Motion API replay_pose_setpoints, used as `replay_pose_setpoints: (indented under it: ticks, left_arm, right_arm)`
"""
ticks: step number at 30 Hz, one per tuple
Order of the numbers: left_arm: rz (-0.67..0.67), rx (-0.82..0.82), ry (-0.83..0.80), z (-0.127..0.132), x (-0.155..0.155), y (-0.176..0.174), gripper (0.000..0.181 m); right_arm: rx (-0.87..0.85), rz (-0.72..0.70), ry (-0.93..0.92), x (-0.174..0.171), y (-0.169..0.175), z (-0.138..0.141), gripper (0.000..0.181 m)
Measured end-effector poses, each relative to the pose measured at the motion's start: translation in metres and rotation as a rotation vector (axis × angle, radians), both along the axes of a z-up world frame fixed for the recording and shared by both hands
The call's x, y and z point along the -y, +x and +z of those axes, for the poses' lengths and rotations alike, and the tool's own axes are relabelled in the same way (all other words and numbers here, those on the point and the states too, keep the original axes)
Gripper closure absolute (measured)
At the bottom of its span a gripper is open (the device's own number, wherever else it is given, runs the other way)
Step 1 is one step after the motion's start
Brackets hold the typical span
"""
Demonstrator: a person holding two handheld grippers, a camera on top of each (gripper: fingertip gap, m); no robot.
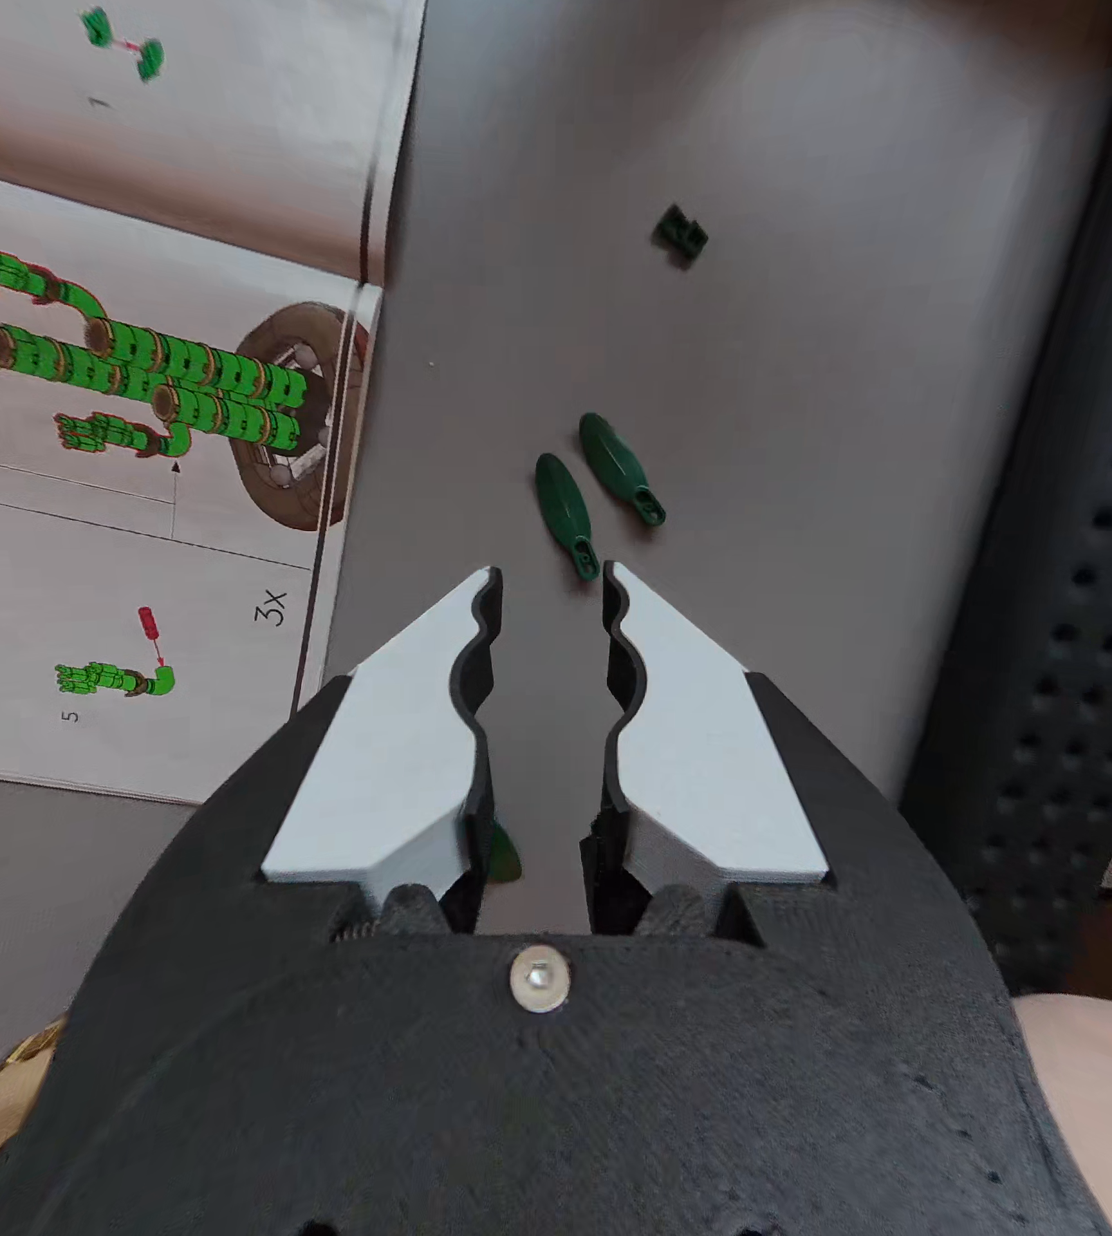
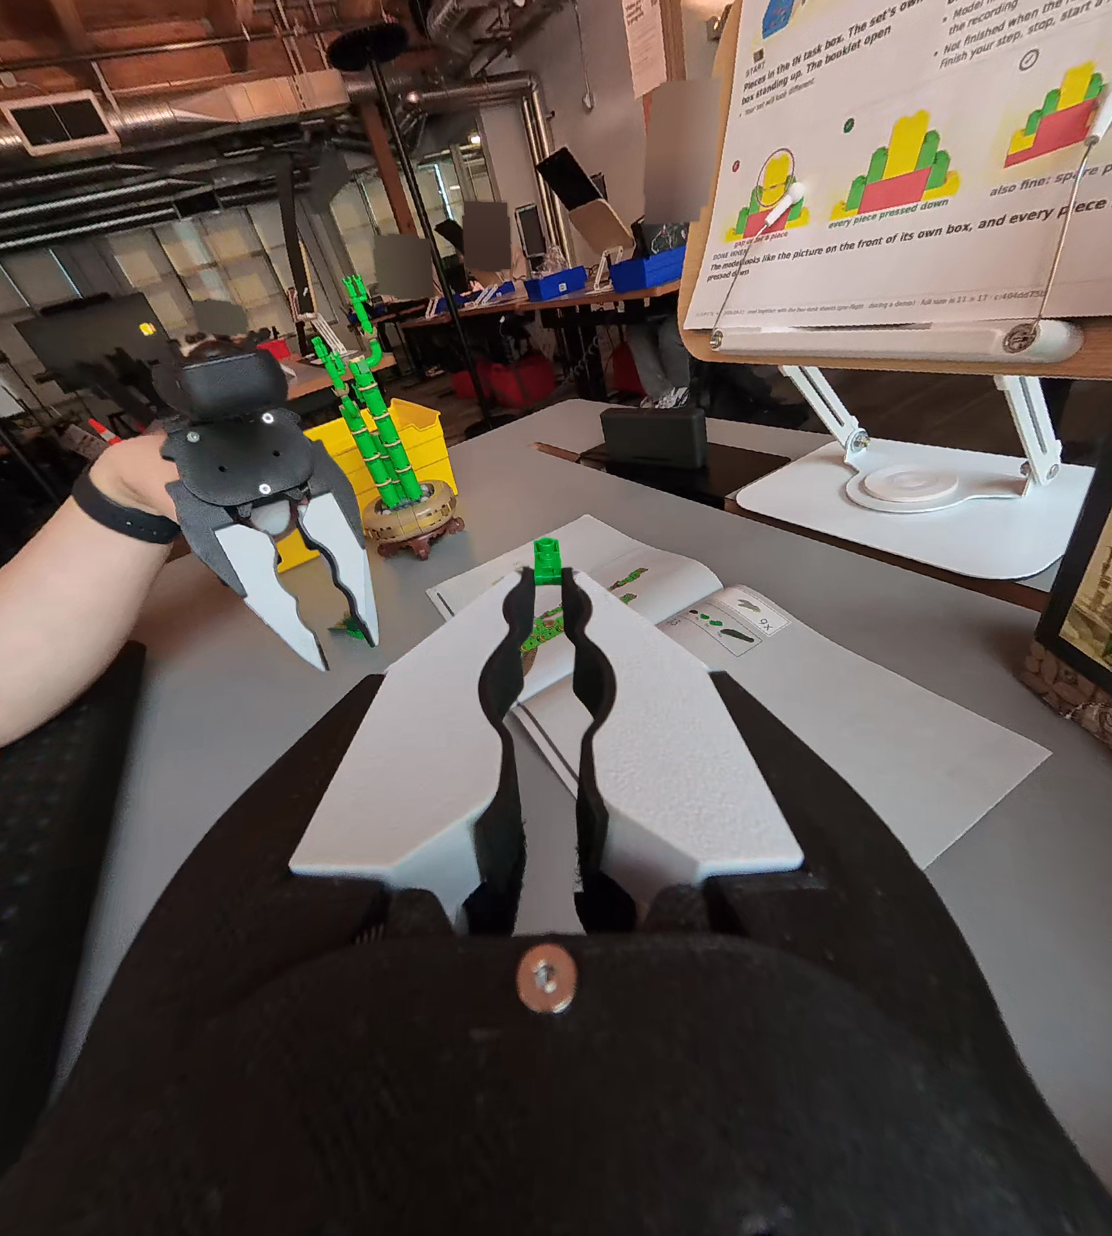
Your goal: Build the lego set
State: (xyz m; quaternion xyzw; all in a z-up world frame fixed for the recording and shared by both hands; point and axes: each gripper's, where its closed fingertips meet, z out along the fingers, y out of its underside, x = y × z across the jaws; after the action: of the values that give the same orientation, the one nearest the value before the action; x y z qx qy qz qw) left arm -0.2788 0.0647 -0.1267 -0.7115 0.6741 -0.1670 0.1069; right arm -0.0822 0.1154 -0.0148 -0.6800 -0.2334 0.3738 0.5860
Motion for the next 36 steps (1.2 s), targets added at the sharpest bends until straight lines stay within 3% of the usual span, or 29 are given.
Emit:
replay_pose_setpoints:
  ticks: [1, 10, 36]
  left_arm:
    - [-0.014, -0.032, 0.005, -0.005, 0.002, -0.001, 0.152]
    - [-0.036, -0.147, -0.004, -0.02, 0.011, 0.0, 0.16]
    - [-0.05, -0.242, 0.003, -0.036, 0.011, -0.004, 0.162]
  right_arm:
    - [0.014, 0.0, 0.008, 0.001, -0.001, 0.0, 0.175]
    - [0.128, 0.081, 0.102, 0.02, -0.019, 0.008, 0.175]
    - [0.106, 0.233, 0.061, 0.038, -0.036, 0.004, 0.175]
